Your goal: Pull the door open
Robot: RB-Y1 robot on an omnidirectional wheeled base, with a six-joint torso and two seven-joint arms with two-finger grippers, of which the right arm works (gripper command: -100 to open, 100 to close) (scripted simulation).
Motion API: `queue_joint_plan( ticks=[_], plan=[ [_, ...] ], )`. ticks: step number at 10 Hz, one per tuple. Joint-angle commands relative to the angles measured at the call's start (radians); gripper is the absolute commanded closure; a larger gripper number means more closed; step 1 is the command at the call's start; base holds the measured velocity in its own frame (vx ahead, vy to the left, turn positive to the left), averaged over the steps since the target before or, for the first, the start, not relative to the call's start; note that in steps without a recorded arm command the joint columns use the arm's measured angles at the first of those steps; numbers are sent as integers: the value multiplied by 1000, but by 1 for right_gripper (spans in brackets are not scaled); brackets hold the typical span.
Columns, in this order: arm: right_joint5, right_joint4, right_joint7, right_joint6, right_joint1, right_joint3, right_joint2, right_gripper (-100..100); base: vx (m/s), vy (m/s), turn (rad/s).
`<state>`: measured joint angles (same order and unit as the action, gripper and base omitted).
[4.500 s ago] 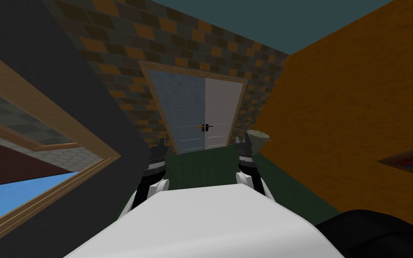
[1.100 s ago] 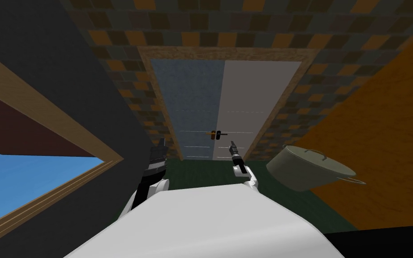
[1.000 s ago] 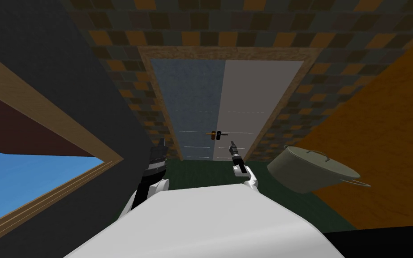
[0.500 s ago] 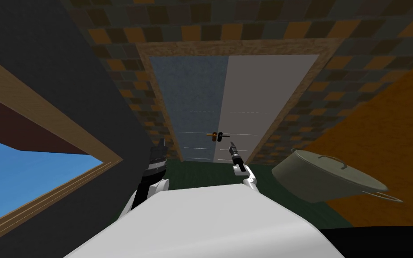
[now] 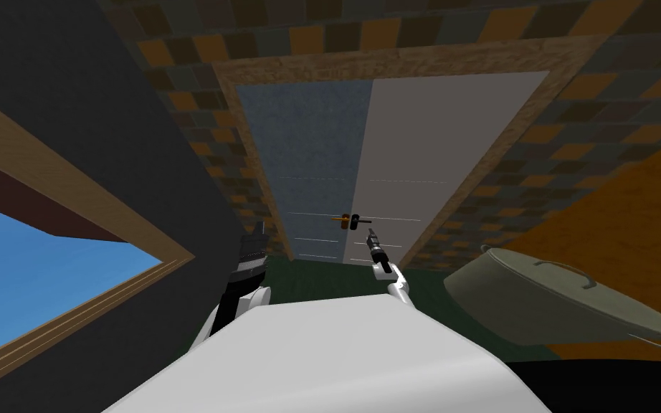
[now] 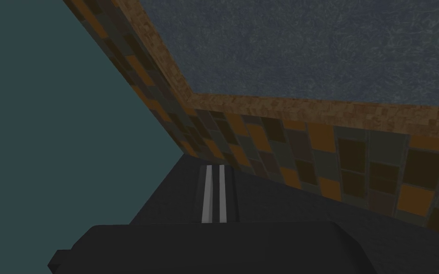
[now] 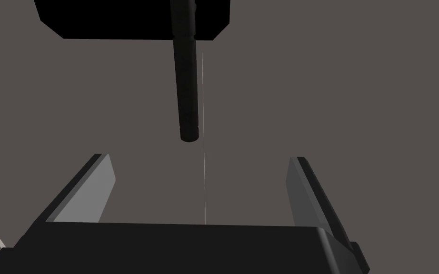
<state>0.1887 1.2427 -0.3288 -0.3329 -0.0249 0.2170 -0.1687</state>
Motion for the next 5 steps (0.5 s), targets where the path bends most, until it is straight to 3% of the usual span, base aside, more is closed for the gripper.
queue_joint_plan(
  ticks=[1, 2, 3, 4, 5],
  plan=[
    [7, -32, -13, 9, -15, 6, -4, -100, 103, -30, 67],
    [11, -53, -19, 13, -25, 10, -6, -100, 134, -33, 67],
    [9, -43, -13, 7, -20, 8, -4, -100, 64, -17, 16],
    [-2, -63, -25, -1, -8, 32, -32, -100, 77, 6, 43],
    [-8, -73, -31, -7, 0, 45, -47, -100, 108, 10, 43]
  ],
)
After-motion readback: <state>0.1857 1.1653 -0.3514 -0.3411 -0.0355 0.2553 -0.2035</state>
